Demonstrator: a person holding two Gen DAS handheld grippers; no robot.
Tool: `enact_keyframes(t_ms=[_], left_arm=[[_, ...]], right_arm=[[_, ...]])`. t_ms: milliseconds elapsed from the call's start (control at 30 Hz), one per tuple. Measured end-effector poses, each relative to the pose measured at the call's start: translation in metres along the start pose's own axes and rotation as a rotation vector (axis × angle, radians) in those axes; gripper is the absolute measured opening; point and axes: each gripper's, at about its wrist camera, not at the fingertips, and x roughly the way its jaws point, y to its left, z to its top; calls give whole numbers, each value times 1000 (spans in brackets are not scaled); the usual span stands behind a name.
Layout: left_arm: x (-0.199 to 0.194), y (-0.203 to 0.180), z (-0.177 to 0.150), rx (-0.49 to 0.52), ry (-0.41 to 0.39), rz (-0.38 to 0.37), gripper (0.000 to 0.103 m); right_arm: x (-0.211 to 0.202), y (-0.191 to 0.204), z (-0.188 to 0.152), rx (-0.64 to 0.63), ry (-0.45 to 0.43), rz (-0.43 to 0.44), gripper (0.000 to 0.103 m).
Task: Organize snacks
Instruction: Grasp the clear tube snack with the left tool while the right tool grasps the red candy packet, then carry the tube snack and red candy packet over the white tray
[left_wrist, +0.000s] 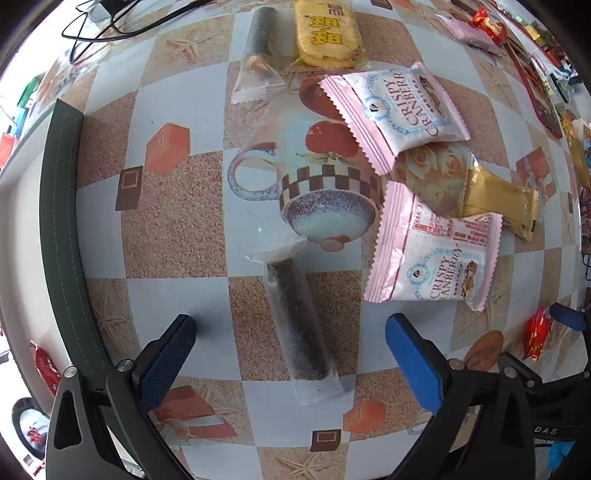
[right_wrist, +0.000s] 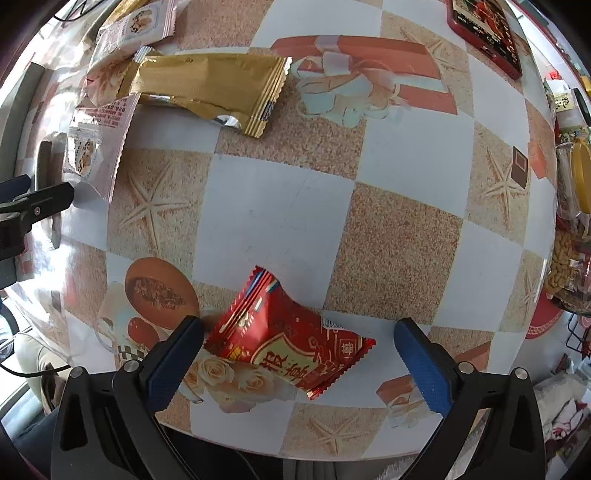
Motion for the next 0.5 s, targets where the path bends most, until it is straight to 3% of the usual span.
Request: enact_keyframes(t_ms=[100, 167, 200, 300, 333, 367, 500], left_arm=[[-13, -3, -2, 36, -9, 1, 87], [-19, -6, -3, 53, -22, -1, 72], [-21, -7, -2, 58, -27, -2, 67], [-30, -5, -2, 62, -39, -7, 35], [-32, -3, -2, 63, -39, -16, 23], [-32, 0, -2, 57, -31, -38, 21], [-36, 12, -6, 45, -38, -57, 20]], right_arm=[[-8, 7, -3, 6, -22, 11, 84], [-13, 9, -3, 8, -29, 13, 67], [-14, 10, -3, 8, -28, 14, 66], [-18, 11, -4, 13, -37, 10, 58], [-20, 10, -5, 20, -43, 12, 46], [-22, 8, -8, 31, -48, 20, 33], [-33, -3, -9, 120, -71, 110, 32]])
